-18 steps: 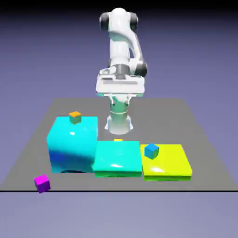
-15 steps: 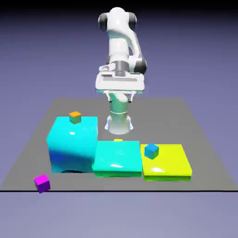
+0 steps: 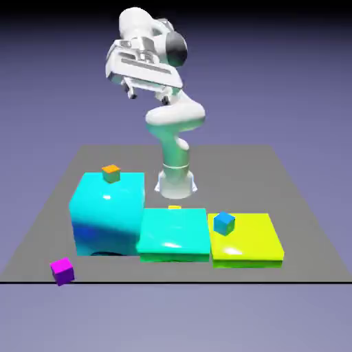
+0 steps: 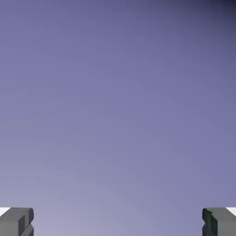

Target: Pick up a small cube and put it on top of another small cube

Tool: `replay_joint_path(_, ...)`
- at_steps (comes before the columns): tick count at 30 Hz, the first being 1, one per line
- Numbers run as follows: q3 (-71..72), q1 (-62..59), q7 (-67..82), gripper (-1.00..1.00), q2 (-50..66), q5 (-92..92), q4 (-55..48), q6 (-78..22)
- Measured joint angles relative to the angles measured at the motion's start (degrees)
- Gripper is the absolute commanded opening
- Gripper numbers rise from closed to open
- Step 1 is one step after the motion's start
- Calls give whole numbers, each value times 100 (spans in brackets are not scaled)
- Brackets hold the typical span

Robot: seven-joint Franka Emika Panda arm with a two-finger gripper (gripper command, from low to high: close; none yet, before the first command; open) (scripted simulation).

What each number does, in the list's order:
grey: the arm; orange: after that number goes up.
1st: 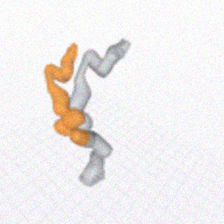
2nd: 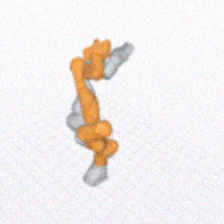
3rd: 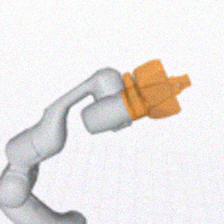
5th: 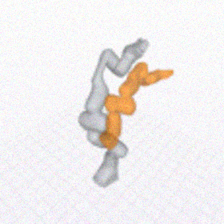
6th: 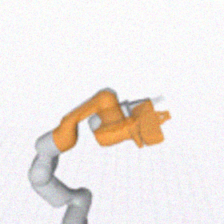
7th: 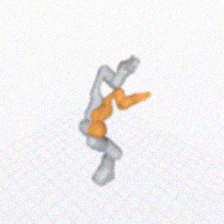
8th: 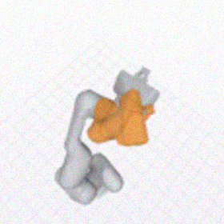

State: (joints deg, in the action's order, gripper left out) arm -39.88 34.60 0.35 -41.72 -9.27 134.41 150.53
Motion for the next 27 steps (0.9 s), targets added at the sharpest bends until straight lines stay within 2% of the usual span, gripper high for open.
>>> replay_joint_path(27, -5606, 4767, 6018, 0, -1274, -1303, -3738, -3301)
